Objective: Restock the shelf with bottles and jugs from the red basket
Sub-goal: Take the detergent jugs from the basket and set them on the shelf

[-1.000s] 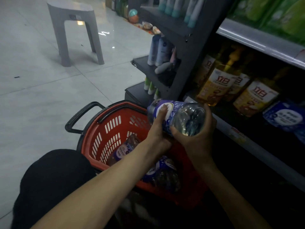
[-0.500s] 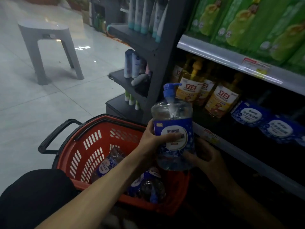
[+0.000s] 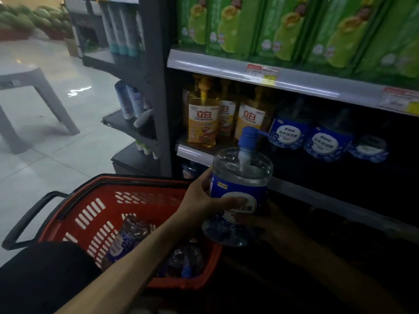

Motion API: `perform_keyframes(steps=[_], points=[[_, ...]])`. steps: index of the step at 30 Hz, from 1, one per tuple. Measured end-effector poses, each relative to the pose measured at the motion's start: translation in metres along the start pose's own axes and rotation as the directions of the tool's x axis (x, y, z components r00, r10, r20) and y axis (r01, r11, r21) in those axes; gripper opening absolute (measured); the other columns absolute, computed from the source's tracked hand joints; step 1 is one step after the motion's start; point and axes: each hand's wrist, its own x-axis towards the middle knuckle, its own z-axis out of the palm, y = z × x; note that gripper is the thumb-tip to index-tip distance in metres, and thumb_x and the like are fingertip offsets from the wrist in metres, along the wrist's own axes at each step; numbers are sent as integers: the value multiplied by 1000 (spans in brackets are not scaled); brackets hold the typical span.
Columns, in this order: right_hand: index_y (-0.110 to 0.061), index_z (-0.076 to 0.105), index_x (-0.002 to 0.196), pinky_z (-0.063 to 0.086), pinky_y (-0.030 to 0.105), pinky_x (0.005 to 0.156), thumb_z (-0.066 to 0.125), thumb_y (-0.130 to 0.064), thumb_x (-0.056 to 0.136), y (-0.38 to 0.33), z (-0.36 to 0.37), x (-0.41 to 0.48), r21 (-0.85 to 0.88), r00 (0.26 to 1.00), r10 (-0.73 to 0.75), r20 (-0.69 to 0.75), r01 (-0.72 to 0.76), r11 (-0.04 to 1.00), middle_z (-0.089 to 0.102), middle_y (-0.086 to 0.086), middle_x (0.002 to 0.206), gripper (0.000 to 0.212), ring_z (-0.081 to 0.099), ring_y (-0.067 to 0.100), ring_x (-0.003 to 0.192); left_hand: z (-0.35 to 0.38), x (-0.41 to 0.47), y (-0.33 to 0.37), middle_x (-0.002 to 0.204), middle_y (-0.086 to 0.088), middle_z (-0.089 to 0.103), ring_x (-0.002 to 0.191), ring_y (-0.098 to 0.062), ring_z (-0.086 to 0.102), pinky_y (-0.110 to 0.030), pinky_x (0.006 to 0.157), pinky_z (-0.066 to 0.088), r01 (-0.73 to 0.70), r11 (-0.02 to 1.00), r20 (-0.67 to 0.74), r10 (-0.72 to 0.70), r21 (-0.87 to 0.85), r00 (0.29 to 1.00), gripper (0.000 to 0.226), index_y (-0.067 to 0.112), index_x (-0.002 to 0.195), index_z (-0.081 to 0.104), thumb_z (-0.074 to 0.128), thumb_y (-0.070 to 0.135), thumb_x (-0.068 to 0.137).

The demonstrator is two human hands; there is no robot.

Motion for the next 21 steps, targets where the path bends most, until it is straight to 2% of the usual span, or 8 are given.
perform_keyframes(steps=[2, 4, 8, 11, 15, 19, 21], points=[[-23, 62, 125, 62, 35, 75, 83, -9, 69, 7, -11, -9, 77, 998, 17, -52, -13, 997, 78, 0, 110, 62, 75, 19, 99, 15, 5, 1, 118, 4, 77, 106, -18, 76, -34, 84, 64, -20, 998, 32, 18, 57, 999, 67, 28, 132, 59, 87, 5, 76], [-24, 62, 126, 62, 43, 83, 84, -9, 71, 14, -22, -15, 114, 997, 25, -70, -17, 993, 77, 2, 112, 61, 75, 22, 102, 28, 10, 1, 117, 4, 77, 104, -18, 77, -32, 80, 64, -35, 994, 65, 29, 106, 997, 67, 28, 133, 58, 87, 8, 77], [-25, 59, 133, 58, 49, 94, 85, -7, 75, 18, -49, -26, 151, 996, -5, -93, 19, 988, 75, 2, 120, 66, 72, 22, 110, 53, 19, 4, 126, 7, 73, 113, -17, 74, -36, 86, 64, -79, 979, 152, 51, 188, 987, 77, 30, 143, 50, 87, 15, 77], [-29, 61, 131, 59, 46, 94, 85, -9, 77, 20, -71, -36, 121, 992, -63, -106, 76, 990, 74, -2, 121, 63, 71, 19, 111, 68, 31, 3, 131, 9, 69, 117, -16, 71, -40, 90, 63, -71, 964, 237, 8, 257, 971, 94, 40, 149, 40, 90, 23, 71], [-23, 60, 134, 58, 44, 96, 87, -3, 74, 27, -107, -46, 87, 961, -152, -233, 176, 980, 72, -1, 125, 68, 69, 18, 115, 98, 56, 7, 131, 20, 68, 118, -7, 69, -33, 89, 63, -93, 908, 320, -47, 407, 946, 125, 54, 152, 29, 101, 44, 49], [-18, 62, 130, 61, 35, 86, 87, 6, 68, 27, -144, -52, 45, 901, -228, -368, 263, 964, 74, -1, 121, 71, 71, 19, 111, 141, 74, 17, 135, 26, 63, 121, 2, 64, -23, 88, 60, -242, 877, 425, 48, 416, 904, 114, 46, 154, 26, 94, 20, 67], [-23, 66, 119, 61, 31, 80, 91, 4, 61, 24, -162, -53, 6, 859, -258, -442, 290, 957, 77, -5, 112, 69, 73, 18, 105, 158, 86, 19, 136, 31, 61, 124, 3, 62, -26, 90, 61, -301, 852, 452, 86, 429, 888, 111, 48, 151, 29, 96, 24, 66]])
